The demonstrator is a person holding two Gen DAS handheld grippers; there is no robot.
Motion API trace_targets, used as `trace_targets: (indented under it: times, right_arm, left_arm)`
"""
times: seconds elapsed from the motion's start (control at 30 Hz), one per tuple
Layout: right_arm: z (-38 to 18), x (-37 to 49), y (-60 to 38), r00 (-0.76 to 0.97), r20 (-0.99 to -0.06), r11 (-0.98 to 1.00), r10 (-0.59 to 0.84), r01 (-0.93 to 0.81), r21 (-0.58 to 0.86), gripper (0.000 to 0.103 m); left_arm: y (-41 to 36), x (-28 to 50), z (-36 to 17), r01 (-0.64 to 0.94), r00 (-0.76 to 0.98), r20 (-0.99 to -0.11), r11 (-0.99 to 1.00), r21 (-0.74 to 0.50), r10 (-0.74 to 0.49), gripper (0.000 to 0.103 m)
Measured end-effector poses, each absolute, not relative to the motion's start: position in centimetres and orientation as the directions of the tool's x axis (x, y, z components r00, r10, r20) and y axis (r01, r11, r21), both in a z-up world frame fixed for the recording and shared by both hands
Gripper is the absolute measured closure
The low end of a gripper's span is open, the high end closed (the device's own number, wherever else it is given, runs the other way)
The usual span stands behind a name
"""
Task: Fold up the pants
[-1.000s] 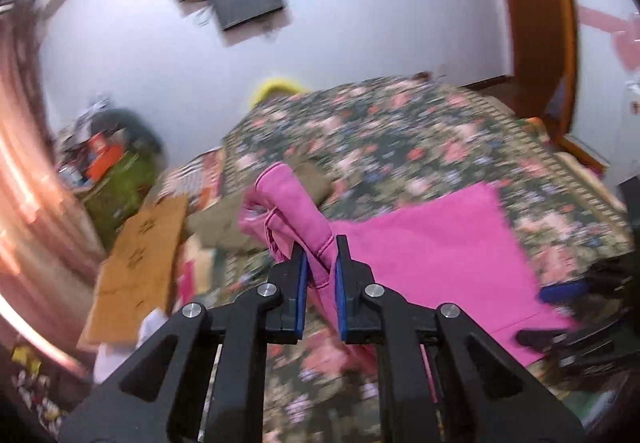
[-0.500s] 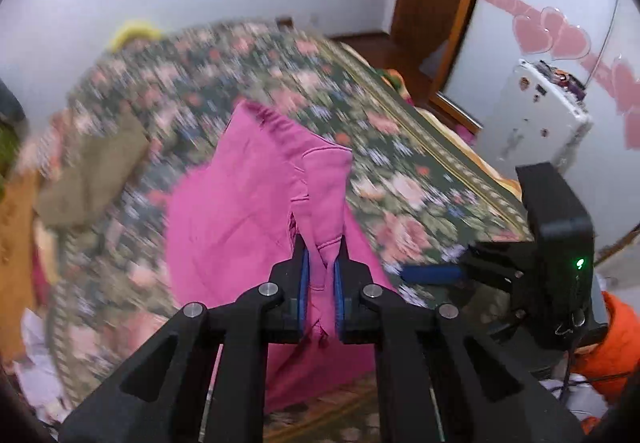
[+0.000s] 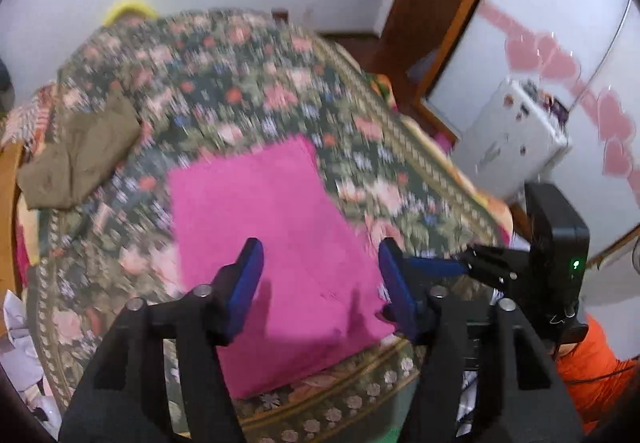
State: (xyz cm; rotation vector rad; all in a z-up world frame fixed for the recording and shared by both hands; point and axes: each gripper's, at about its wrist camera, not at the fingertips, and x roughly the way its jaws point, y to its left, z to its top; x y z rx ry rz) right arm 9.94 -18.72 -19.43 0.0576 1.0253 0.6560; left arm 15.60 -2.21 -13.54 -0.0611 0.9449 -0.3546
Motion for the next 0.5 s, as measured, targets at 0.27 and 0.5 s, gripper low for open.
trace_targets:
  times: [0.27,0.5]
  right_arm:
    - [-17.5,10.5,-18.6,0.404,-0.742,0.817,0.536,-0.470,0.334,0.046]
    - [-19.7,11.9,-16.7,0.356,-0.771,0.812,0.528,-0.475,0.338,0.045]
  left_arm:
    - [2.2,18.9,-14.1,0.123,0.568,-0.809,0.987,-0.102,-0.155,0.043]
    - [5.6,24.9,-18.1,0.038,0.499,-0.864,0.997,-0.060,-0.071,0.043]
